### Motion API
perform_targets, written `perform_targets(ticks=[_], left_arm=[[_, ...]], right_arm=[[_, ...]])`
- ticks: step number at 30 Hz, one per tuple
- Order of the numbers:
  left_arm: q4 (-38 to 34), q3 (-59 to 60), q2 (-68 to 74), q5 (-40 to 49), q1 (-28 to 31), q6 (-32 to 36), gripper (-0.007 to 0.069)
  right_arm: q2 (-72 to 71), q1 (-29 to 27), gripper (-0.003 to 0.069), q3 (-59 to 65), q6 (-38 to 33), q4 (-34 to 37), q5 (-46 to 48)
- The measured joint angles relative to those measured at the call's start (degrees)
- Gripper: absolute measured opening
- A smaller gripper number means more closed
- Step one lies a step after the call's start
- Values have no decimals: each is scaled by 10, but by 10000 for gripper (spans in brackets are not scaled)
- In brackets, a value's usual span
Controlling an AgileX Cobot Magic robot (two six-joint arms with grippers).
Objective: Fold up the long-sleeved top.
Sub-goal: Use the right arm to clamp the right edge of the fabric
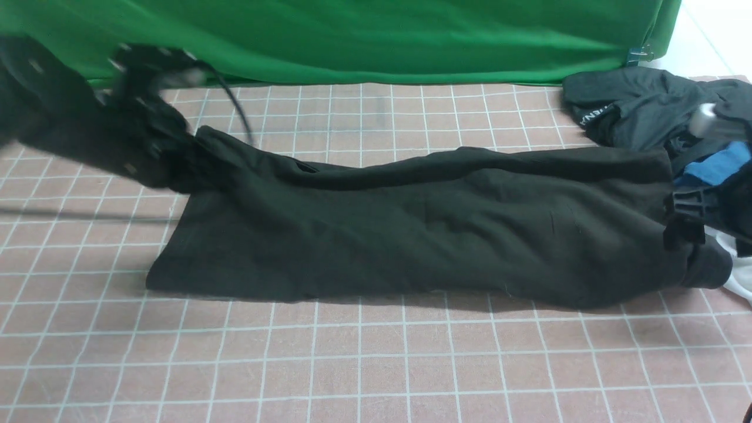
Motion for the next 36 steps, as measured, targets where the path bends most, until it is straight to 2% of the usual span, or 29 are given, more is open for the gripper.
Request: perform_targets(ticks=[4, 6, 7, 9, 17, 28, 31, 36], left_arm=[[2, 58, -52, -63, -102, 17, 17], [10, 66, -64, -70, -135, 22, 17], [23, 70, -74, -73, -170, 26, 17], [32, 70, -78, -74, -192, 27, 17], [47, 71, -79, -74, -211, 27, 17], [55, 71, -79, -36, -211, 27, 17], [55, 71, -79, -33, -211, 27, 17], [55, 71, -79, -33, -211, 27, 17]], right_arm=[[33, -30, 689, 0, 3, 48, -58], [50, -32, 691, 0, -12, 74, -60], [72, -31, 692, 1, -39, 114, -60], [90, -26, 692, 1, -62, 146, -63], [117, 4, 692, 1, -87, 166, -105], [126, 11, 678, 1, -78, 97, -139], [133, 13, 634, -1, -78, 92, -140], [146, 27, 363, -9, -81, 57, -129]])
